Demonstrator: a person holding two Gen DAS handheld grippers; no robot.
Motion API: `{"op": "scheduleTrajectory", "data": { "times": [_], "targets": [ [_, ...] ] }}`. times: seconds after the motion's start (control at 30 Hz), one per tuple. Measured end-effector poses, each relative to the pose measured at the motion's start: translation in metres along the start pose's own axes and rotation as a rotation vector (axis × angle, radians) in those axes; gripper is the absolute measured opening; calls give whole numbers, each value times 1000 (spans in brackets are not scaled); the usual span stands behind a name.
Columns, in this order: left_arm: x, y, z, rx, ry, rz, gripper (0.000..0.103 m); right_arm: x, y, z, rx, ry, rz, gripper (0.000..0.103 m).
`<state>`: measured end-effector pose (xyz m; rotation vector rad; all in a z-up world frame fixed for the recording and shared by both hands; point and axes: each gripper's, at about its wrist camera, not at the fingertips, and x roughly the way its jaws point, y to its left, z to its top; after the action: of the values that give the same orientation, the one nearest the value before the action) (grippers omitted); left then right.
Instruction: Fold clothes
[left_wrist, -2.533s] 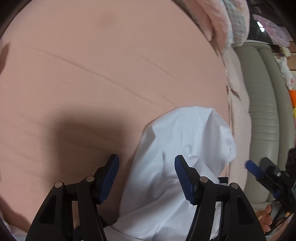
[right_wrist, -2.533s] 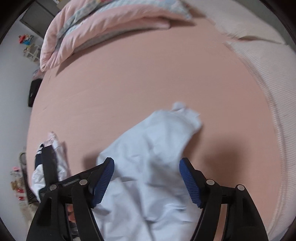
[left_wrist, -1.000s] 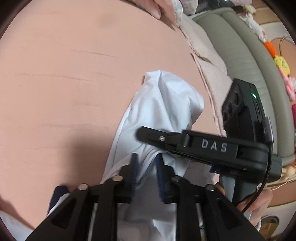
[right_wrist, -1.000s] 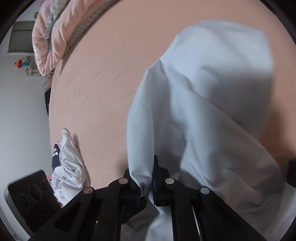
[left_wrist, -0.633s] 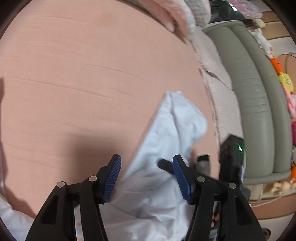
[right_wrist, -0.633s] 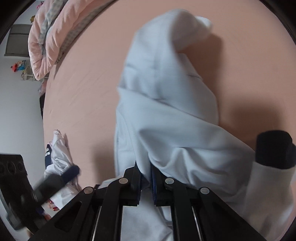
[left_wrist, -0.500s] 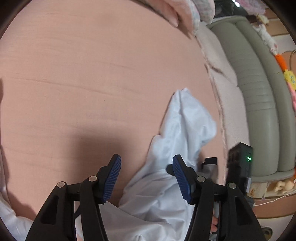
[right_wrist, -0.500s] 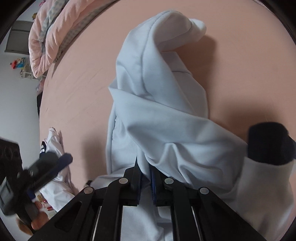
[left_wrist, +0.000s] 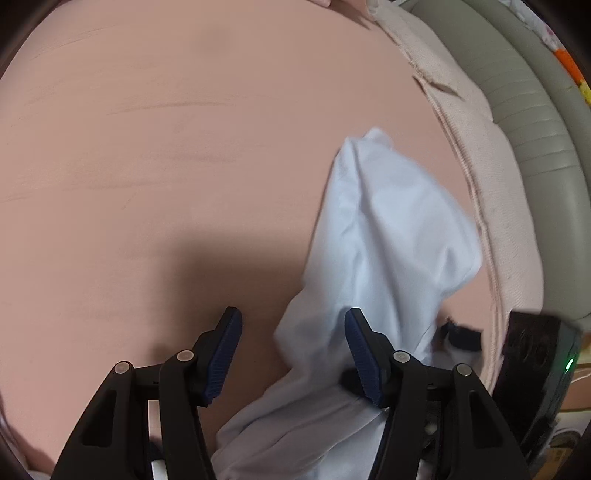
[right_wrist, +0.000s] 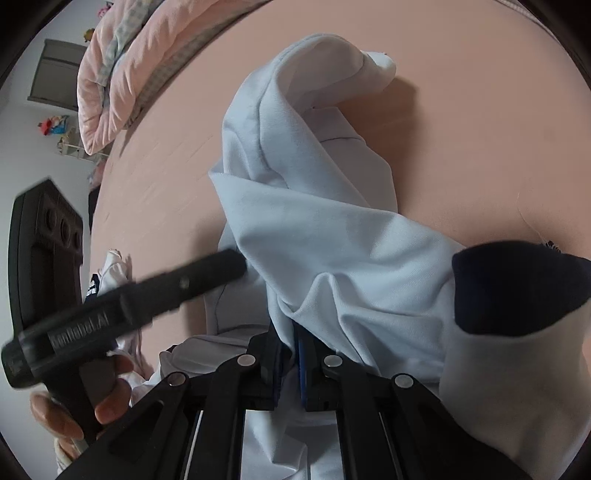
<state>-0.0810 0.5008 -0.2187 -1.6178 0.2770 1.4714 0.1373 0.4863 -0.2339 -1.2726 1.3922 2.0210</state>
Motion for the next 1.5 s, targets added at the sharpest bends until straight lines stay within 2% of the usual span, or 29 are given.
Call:
{"op": "scheduleTrajectory", "data": {
  "times": [0.13, 0.27, 0.33, 0.4, 0.43, 0.53, 0.7, 0.73, 0.77, 0.83, 0.93, 1.07, 1.23, 1.37, 1.5],
  "targets": [
    [12, -10, 19, -1, 13, -22, 55, 1, 0, 0, 18, -11, 11, 2],
    [18, -20, 31, 29, -10, -33, 55, 0, -3, 4, 24, -20, 15, 2],
    [21, -24, 31, 48, -26, -55, 47, -3, -9, 8, 25, -21, 17, 2],
    [28, -29, 30, 54, -29, -69, 23, -7, -12, 12, 26, -18, 16, 2],
    [31, -30, 29, 55, -30, -70, 18, -7, -12, 12, 32, -17, 14, 2],
    [34, -31, 29, 62, -48, -70, 13, -15, -6, 13, 46, -13, -25, 6],
    [32, -30, 23, 46, -55, -98, 11, -33, 8, 13, 60, -3, -111, 23],
    [31, -30, 22, 46, -59, -102, 11, -39, 10, 14, 66, -6, -132, 31],
    [30, -30, 21, 47, -62, -106, 11, -48, 13, 17, 72, -13, -167, 43],
    [26, -29, 18, 44, -68, -115, 10, -64, 20, 23, 67, -43, -215, 57],
    [25, -30, 17, 30, -72, -134, 10, -87, 36, 38, 33, -99, -257, 58],
    [17, -22, 8, 8, -83, -168, 10, -85, 58, 70, 5, -82, -229, 64],
    [8, -11, -1, -18, -101, -196, 10, -50, 82, 100, -4, -15, -214, 64],
    [-3, 5, -12, -49, -118, -205, 10, -13, 90, 114, -26, 85, -212, 64],
    [-12, 18, -20, -81, -142, -194, 9, 7, 88, 123, 26, 113, -189, 64]
  ]
}}
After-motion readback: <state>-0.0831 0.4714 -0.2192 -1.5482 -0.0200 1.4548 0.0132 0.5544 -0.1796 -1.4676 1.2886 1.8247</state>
